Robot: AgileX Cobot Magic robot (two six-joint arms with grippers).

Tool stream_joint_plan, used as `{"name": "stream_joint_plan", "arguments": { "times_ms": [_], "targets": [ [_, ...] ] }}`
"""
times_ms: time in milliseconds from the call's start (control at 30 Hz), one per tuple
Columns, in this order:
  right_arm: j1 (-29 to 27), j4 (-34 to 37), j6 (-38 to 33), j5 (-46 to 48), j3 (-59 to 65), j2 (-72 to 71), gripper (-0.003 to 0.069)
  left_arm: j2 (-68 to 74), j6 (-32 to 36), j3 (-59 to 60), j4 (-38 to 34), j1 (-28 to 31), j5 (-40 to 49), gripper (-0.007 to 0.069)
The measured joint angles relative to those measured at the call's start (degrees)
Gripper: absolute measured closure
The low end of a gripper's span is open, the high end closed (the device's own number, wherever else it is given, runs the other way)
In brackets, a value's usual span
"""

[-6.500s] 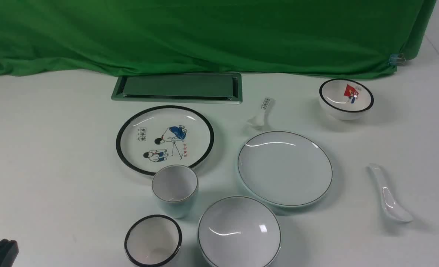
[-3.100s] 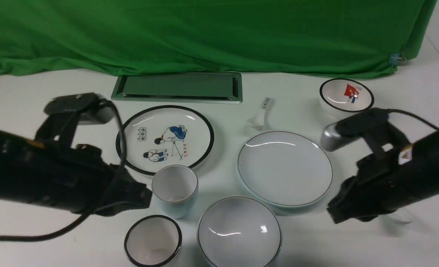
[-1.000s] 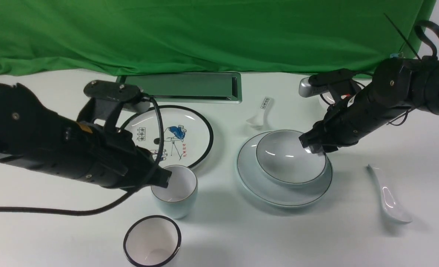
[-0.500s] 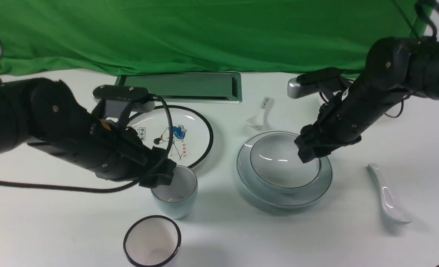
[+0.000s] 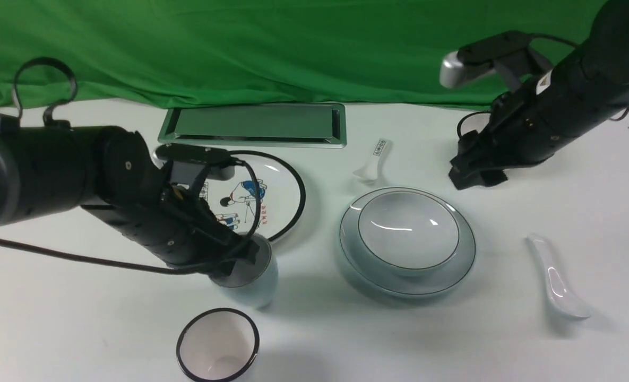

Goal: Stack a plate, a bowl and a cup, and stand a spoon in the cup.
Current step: Use the left arm to grab a blue teacup, then use the left arm to put the blue teacup into the blue rice bowl in the middle

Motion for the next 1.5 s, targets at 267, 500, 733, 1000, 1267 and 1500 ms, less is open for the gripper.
{"name": "stream_joint_plan", "arguments": {
  "times_ms": [267, 500, 733, 1000, 1267, 1500],
  "targets": [
    [0.0, -8.8, 6.3, -1.7, 0.0, -5.7, 0.0224, 0.2, 3.5, -15.2, -2.6, -5.9, 3.3, 0.0630],
    [0.0, -9.9, 8.6, 0.9, 0.0, -5.2, 0.0224, 15.6, 4.6, -38.5, 0.0, -13.9, 14.2, 0.0630],
    [-1.8, -10.4, 8.6, 2.6, 0.0, -5.2, 0.0224, 29.8, 4.6, -56.0, 1.0, -15.0, 25.8, 0.0630],
    [-2.2, -11.4, 8.7, 1.8, 0.0, -5.2, 0.0224, 36.3, 4.4, -60.1, 3.6, -15.0, 29.2, 0.0608],
    [-2.7, -12.2, 8.7, -3.9, 2.3, -4.7, 0.0224, 34.6, 3.9, -61.0, 3.9, -15.0, 30.5, 0.0359],
    [-9.5, -11.5, 12.2, -9.7, 10.6, 1.8, 0.0224, 21.1, 2.9, -63.0, 6.2, -14.1, 34.3, 0.0256]
  ]
}}
